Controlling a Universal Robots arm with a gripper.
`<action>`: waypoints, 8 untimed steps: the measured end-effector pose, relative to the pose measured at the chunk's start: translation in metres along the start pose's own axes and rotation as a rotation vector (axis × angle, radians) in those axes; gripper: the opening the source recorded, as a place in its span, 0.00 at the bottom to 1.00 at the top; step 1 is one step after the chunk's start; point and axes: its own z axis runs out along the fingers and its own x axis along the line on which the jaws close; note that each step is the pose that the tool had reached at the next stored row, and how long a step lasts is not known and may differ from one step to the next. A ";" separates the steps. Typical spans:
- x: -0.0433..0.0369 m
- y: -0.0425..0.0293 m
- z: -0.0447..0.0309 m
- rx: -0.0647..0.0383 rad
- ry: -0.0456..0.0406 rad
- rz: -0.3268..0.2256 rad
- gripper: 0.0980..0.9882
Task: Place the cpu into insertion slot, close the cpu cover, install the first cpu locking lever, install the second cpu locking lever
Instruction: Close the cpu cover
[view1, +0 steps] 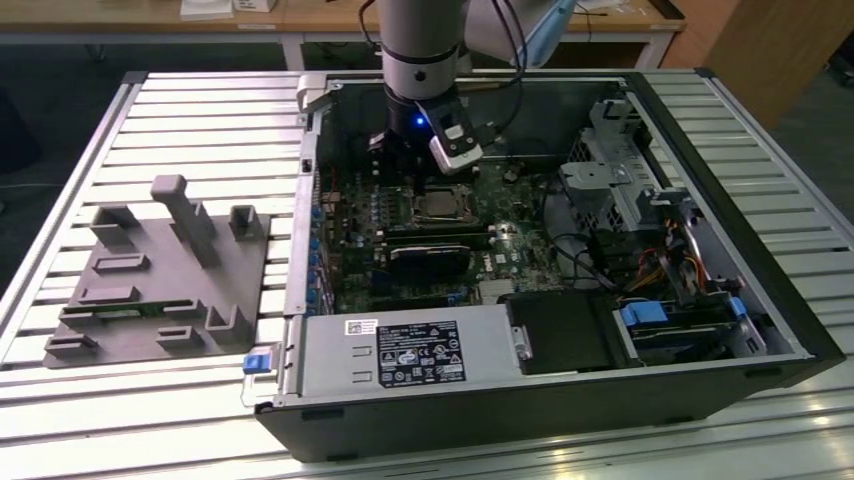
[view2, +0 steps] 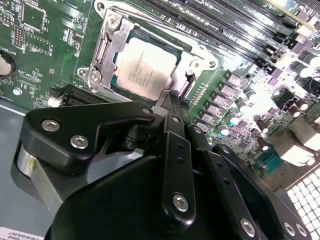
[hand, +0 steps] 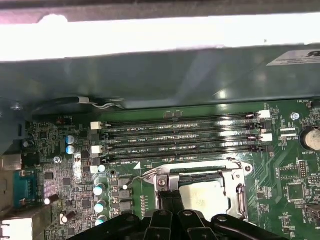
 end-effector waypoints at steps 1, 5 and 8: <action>-0.0001 0.0000 0.0001 0.016 -0.0018 0.001 0.01; -0.0001 -0.0007 0.0005 0.001 -0.0002 0.001 0.01; -0.0002 -0.0023 0.0004 0.008 -0.0010 0.001 0.01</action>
